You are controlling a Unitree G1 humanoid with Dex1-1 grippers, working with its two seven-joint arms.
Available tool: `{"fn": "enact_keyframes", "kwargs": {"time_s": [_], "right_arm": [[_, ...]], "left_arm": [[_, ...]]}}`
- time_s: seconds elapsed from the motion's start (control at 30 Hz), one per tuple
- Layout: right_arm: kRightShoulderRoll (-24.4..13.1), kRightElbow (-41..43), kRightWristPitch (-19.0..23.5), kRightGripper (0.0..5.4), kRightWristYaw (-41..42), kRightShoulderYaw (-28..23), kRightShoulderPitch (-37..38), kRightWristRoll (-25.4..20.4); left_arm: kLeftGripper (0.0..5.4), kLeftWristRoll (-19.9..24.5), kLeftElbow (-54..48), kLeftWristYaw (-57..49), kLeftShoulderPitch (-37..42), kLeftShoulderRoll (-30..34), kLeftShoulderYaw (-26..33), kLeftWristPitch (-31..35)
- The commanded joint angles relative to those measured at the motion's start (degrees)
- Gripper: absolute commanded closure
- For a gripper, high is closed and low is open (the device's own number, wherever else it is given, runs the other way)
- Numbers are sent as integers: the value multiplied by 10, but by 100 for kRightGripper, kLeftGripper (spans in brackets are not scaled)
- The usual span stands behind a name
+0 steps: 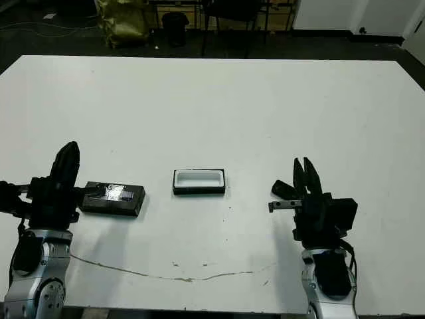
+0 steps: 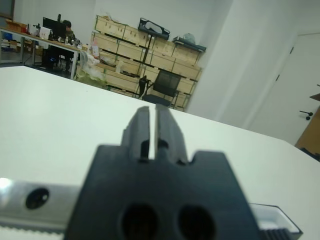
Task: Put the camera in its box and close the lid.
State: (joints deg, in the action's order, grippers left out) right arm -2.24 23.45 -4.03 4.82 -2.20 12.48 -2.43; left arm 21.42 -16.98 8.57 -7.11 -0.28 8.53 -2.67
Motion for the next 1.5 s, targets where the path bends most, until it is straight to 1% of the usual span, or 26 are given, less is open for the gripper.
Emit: {"fn": "enact_keyframes", "kwargs": {"time_s": [0.03, 0.17, 0.27, 0.43, 0.5, 0.57, 0.67, 0.7, 0.8, 0.83, 0.97, 1.03, 1.13, 1.2, 1.27, 1.3, 1.4, 1.5], "right_arm": [[-7, -9, 2, 540, 2, -1, 4, 1], [-8, -12, -3, 540, 2, 0, 5, 4], [-10, -20, -15, 540, 5, 0, 4, 3], [-11, -5, 5, 540, 1, 3, 8, 8], [-13, -2, 4, 540, 4, 1, 7, 6], [-23, 9, 14, 540, 8, -7, 4, 5], [-56, 46, 66, 540, 25, -38, -10, -18], [-73, 55, 85, 540, 35, -57, -19, -34], [-131, 46, 108, 540, 72, -114, -56, -79], [-153, 40, 121, 540, 81, -132, -71, -87], [-231, 16, 176, 540, 101, -173, -118, -83], [-263, -16, 180, 540, 126, -185, -139, -91], [-307, -78, 168, 540, 171, -186, -170, -92], [-335, -99, 167, 540, 190, -173, -181, -74], [-358, -117, 172, 540, 209, -157, -193, -60], [-368, -128, 181, 540, 219, -147, -201, -56], [-393, -163, 203, 540, 254, -113, -224, -45], [-399, -210, 212, 540, 286, -81, -245, -43]], "left_arm": [[538, 1, 8, 6, -8, 1, -2, 2], [538, 2, 21, 19, -6, 2, -3, -12], [538, 1, 27, 25, -6, 2, -4, -20], [538, 0, 27, 23, -8, 1, -3, -19], [538, 3, 27, 23, -8, 0, -3, -18], [538, -3, 29, 21, -7, -1, -5, -22], [538, -9, 31, 19, -6, -2, -7, -26], [538, -7, 33, 23, -6, -1, -7, -28], [538, -2, 29, 22, -7, -2, -7, -23], [538, 0, 28, 22, -7, -2, -7, -21], [538, -6, 28, 19, -9, 0, -8, -24], [538, -9, 28, 19, -8, 0, -9, -26], [538, -4, 20, 15, -9, -1, -9, -15], [538, -7, 19, 13, -9, 0, -10, -16], [538, -10, 17, 11, -8, 2, -11, -14], [538, -9, 18, 14, -8, 3, -11, -14], [538, -8, 19, 13, -7, 4, -11, -14], [538, -1, 22, 20, -6, 4, -11, -16]]}}
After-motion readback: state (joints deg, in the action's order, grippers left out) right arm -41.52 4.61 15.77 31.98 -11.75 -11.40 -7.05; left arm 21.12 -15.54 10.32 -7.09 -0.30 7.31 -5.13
